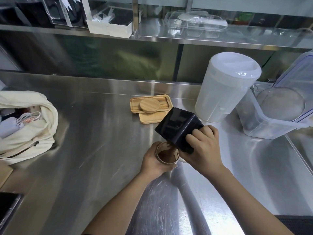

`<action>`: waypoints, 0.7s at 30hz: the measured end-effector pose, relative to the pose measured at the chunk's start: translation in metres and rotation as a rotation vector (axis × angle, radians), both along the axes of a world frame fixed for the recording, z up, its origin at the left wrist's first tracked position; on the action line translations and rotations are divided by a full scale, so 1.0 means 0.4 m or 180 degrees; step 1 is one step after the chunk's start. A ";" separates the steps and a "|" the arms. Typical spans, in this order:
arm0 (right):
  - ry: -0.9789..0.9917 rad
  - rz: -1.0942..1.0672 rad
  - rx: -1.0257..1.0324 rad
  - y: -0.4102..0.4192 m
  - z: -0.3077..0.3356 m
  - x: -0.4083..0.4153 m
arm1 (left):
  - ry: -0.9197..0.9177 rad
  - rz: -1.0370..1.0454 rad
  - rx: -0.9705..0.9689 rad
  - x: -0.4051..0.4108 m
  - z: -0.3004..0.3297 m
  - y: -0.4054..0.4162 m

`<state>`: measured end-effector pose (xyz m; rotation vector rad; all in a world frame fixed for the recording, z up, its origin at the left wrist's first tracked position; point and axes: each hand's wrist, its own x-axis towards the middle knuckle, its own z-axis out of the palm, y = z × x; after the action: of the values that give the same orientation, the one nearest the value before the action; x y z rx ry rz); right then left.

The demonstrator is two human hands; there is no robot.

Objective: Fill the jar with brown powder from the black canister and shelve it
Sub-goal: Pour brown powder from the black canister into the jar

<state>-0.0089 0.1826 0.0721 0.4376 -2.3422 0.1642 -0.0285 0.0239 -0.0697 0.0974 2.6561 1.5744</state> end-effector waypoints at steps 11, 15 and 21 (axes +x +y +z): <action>0.0171 0.0134 -0.0074 -0.003 0.006 -0.006 | -0.0162 0.0044 -0.0016 0.002 0.005 0.000; 0.0103 0.0128 0.0005 -0.005 0.006 -0.002 | -0.0196 0.0035 0.0003 0.003 0.007 0.001; 0.0150 0.0091 0.0047 -0.007 0.008 -0.001 | -0.0186 0.0062 -0.0002 0.007 0.021 -0.002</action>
<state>-0.0093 0.1797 0.0754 0.4775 -2.2930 0.1489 -0.0255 0.0232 -0.0614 0.0253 2.6211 1.5570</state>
